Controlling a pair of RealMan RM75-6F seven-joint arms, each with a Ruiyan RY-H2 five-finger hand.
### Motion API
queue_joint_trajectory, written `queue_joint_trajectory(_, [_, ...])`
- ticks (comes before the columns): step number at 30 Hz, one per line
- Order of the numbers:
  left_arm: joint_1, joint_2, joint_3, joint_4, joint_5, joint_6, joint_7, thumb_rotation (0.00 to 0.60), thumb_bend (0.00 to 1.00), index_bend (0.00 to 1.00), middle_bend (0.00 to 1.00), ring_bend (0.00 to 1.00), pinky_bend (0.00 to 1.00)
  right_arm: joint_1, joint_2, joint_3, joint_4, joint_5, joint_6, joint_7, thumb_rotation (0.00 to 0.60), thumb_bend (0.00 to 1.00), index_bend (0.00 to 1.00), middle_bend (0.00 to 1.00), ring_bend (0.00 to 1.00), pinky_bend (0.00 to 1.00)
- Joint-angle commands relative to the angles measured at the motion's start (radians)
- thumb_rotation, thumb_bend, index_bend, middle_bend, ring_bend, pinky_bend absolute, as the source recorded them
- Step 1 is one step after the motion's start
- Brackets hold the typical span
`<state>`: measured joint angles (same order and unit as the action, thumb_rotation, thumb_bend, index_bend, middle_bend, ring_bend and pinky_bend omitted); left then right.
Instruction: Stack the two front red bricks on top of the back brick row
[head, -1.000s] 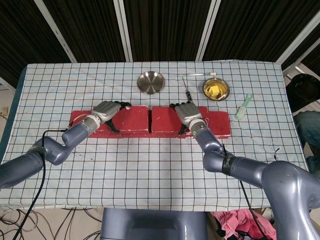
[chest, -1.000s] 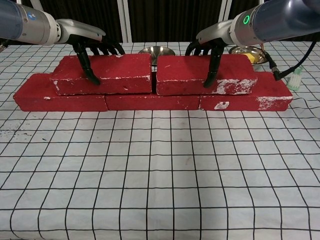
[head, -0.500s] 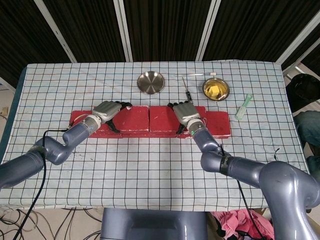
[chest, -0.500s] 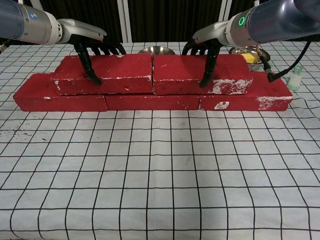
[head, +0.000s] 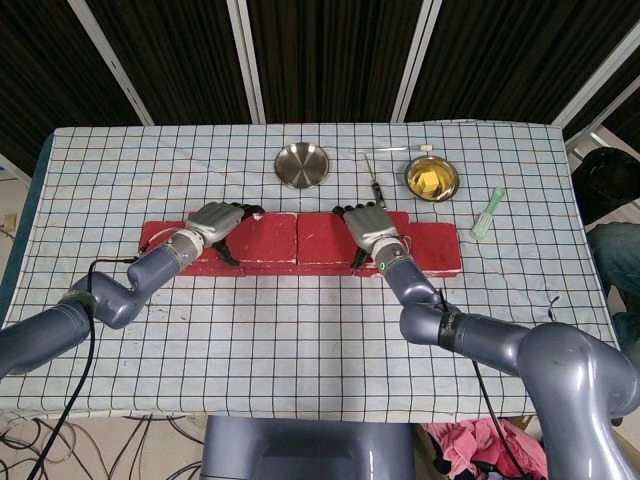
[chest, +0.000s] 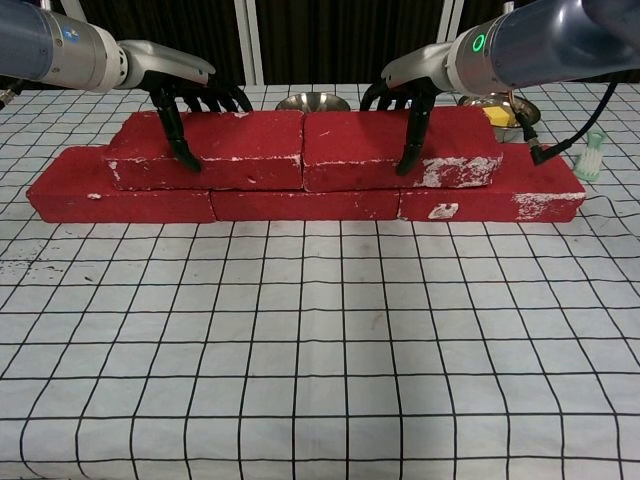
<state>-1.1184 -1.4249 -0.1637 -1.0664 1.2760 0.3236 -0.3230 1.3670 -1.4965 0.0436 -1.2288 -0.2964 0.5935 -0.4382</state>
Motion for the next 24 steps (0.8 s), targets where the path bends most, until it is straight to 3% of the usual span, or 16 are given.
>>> queue_joint_trajectory(1, [-0.001, 0.0, -0.001, -0.001, -0.001, 0.0, 0.001, 0.6, 0.24, 0.15, 0.18, 0.11, 0.19, 0.0, 0.0, -0.002, 0.001, 0.004, -0.002, -0.003, 0.6, 0.03, 0.15, 0.22, 0.14, 0.13])
queue_joint_trajectory(11, [-0.004, 0.005, 0.0, -0.006, -0.012, -0.011, 0.01, 0.6, 0.14, 0.14, 0.17, 0.1, 0.18, 0.001, 0.003, -0.004, 0.001, 0.009, -0.007, -0.009, 0.6, 0.03, 0.15, 0.22, 0.14, 0.13])
queue_joint_trajectory(24, [-0.01, 0.018, 0.002, -0.023, -0.05, -0.015, 0.049, 0.6, 0.1, 0.13, 0.17, 0.1, 0.18, -0.001, 0.006, -0.005, 0.002, 0.012, -0.009, -0.009, 0.6, 0.03, 0.15, 0.22, 0.14, 0.13])
